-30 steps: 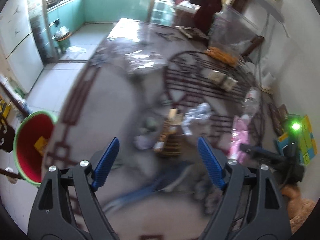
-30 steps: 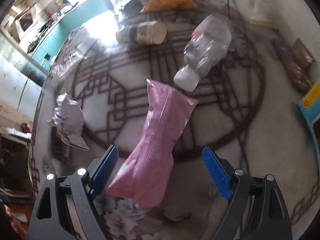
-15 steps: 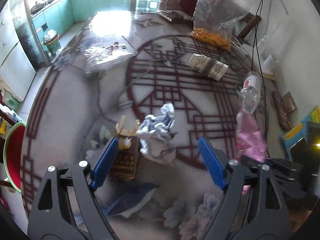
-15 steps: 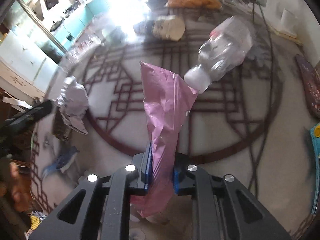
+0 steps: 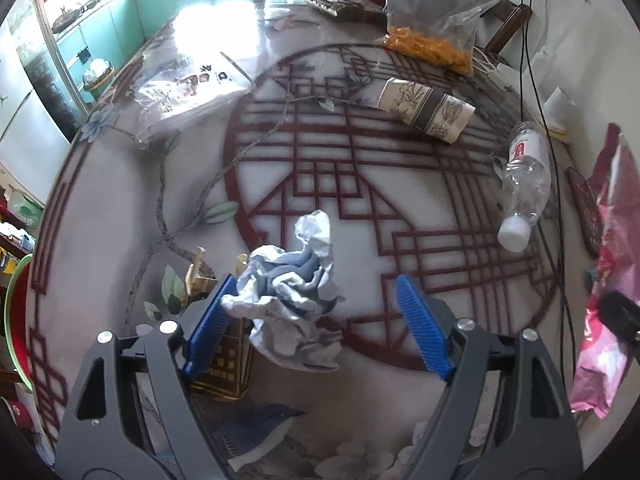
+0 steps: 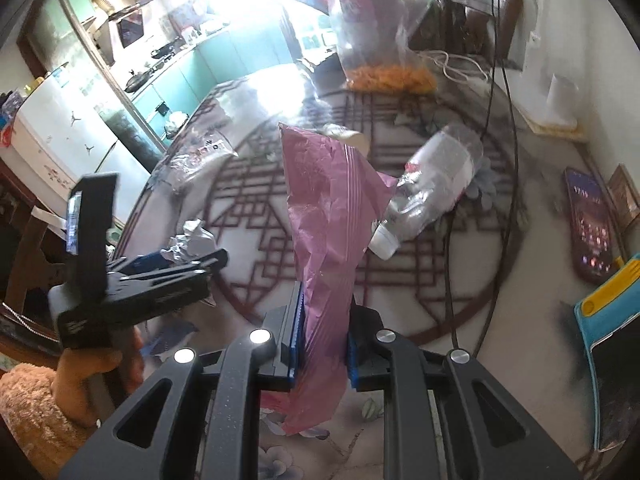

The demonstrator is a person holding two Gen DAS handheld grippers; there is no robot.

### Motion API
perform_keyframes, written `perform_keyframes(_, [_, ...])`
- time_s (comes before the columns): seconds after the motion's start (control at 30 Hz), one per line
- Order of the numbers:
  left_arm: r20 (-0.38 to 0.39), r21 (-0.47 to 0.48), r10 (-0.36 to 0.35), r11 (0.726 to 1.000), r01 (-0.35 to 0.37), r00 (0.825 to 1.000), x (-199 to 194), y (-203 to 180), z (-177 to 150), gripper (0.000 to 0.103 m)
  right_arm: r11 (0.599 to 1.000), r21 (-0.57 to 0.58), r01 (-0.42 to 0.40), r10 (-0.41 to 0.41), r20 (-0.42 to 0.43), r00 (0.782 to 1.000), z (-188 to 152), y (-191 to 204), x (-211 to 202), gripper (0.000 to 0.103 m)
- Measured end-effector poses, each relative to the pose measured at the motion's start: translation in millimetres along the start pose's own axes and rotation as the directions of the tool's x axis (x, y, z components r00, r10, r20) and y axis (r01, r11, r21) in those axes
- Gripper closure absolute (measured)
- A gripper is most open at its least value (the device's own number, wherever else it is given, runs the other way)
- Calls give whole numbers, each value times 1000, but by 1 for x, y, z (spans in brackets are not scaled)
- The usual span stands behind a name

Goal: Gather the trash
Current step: 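Grasp the crumpled blue-white paper with the left tool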

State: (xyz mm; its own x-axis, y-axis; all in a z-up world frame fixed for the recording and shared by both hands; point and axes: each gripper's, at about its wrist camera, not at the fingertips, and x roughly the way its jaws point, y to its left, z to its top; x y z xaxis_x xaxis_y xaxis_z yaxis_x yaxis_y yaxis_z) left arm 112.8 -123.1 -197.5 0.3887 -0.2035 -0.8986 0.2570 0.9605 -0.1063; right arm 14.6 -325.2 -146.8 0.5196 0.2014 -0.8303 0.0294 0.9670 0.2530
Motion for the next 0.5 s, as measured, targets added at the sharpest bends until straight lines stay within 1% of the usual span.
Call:
perform_keyframes(0.03, [1,2,-3,1000,3,1000,0,-1,0,37,1000,-1,-2,2,1,1000,0,0,0,86])
perform_keyframes(0.07, [1,5,-7,1000,7,1000,0,-1,0,47,1000,-2,-3,3,1,1000,0,1,-1,86])
perform_keyframes(0.1, [-1,10,-13,1000,13,1000,0,-2,0,53,1000,-3,-4,4,0,1000,2,2,2,86])
perform_keyframes(0.13, [-6,16,-20,1000,20,1000,0,-2,-1,62,1000,-4,-5,5,1,1000,3,3,3,86])
perform_keyframes(0.17, [-3,20,-22,1000,22,1000,-1,-2,-1,64,1000,-7,-7,7,3,1000,3,5,3,86])
perform_keyframes(0.23, [14,16,-18,1000,18,1000,-9,-1,-2,65,1000,-18,-7,7,6,1000,5,9,3,86])
perform_keyframes(0.37, [79,-5,-33,999,34,996,-39,4,-5,65,999,-37,-20,21,23,1000,12,17,2,86])
perform_keyframes(0.43, [109,-20,-46,999,49,993,-59,7,-6,65,999,-46,-27,29,37,999,16,21,1,86])
perform_keyframes(0.5, [113,-59,-73,995,80,991,-77,13,-7,65,998,-59,-27,31,70,997,21,28,-5,86])
